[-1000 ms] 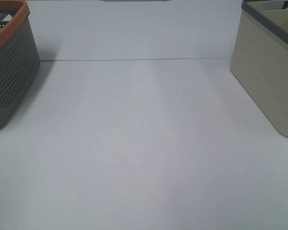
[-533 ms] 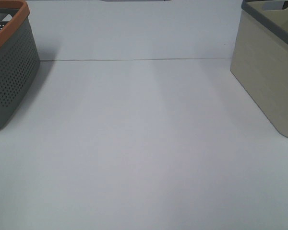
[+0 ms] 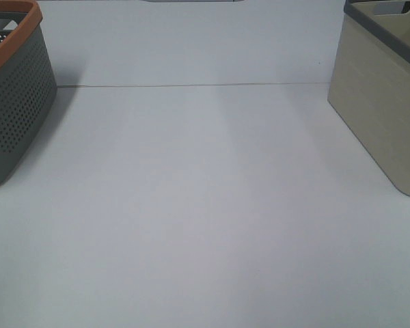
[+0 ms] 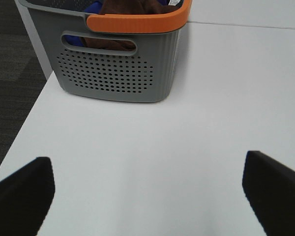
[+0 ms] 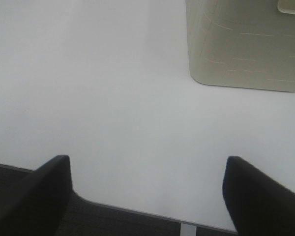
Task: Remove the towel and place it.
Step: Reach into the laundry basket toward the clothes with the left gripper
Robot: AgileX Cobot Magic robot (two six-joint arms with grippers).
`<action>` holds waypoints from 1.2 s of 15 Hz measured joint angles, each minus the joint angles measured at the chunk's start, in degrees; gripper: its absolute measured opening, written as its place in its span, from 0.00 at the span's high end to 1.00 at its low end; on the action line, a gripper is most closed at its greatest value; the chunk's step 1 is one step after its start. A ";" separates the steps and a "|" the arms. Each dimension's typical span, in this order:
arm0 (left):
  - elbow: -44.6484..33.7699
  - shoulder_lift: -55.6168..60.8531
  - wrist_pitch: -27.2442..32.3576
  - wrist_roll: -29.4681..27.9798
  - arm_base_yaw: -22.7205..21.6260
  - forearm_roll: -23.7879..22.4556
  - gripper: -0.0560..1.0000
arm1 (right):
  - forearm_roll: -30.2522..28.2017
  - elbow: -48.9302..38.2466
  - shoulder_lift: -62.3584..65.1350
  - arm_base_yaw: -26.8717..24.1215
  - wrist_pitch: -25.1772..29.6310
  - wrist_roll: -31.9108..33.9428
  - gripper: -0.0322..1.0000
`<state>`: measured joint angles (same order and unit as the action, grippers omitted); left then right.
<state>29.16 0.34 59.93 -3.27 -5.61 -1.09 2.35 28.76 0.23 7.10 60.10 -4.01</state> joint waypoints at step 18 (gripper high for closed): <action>0.00 0.00 0.00 5.21 0.00 -0.46 0.01 | 0.00 0.00 0.00 0.00 0.00 0.00 0.25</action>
<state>29.16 0.34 59.93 1.95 -5.61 -1.55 2.35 28.76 0.23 7.10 60.10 -4.01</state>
